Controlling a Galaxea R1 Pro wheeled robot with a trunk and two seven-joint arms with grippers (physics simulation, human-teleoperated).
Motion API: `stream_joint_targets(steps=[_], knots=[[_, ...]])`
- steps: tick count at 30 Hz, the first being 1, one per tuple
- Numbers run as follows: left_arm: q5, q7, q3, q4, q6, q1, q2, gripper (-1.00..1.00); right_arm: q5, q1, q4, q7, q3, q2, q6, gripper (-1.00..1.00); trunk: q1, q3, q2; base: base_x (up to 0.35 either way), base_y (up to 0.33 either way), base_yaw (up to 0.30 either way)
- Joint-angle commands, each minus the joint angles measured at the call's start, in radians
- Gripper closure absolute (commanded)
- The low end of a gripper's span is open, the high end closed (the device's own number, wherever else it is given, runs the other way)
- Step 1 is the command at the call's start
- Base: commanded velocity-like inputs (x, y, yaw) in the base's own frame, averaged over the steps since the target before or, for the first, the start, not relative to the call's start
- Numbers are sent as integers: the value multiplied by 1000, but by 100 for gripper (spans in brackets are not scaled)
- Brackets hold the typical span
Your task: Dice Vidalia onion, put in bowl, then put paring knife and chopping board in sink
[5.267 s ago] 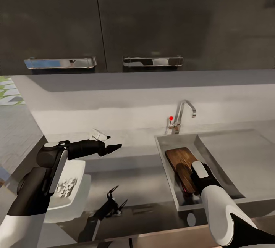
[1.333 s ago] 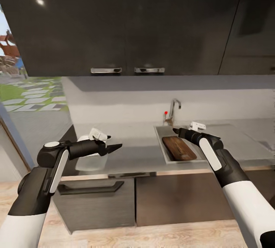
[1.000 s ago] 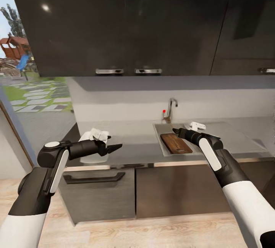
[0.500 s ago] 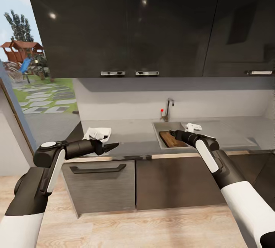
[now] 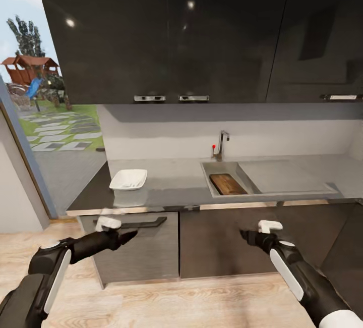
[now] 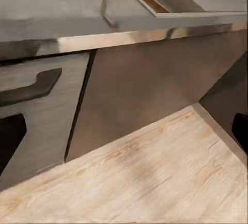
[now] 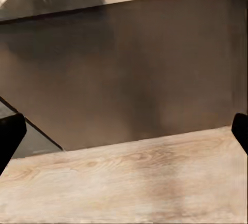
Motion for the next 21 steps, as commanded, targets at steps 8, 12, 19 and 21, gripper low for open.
stream_joint_targets(steps=[8, 12, 19, 21], knots=[[6, 20, 160, 602, -379, 29, 2, -100, -3, 24, 544, 105, 99, -21, -326, -100, 1, -1, -2, 0, 0, 0], [6, 105, 163, 885, -487, 30, 19, -100, -4, 24, 767, 112, 134, -17, -384, -100, 1, -1, -2, 0, 0, 0], [6, 560, 157, 1380, -652, 44, 49, -100, -2, 130, 1105, 83, 157, 28, -514, -100, 1, -1, -2, 0, 0, 0], [6, 618, 156, 1391, -650, 73, 50, -100, -2, 162, 1108, 62, 158, 28, -515, -100, 1, -1, -2, 0, 0, 0]])
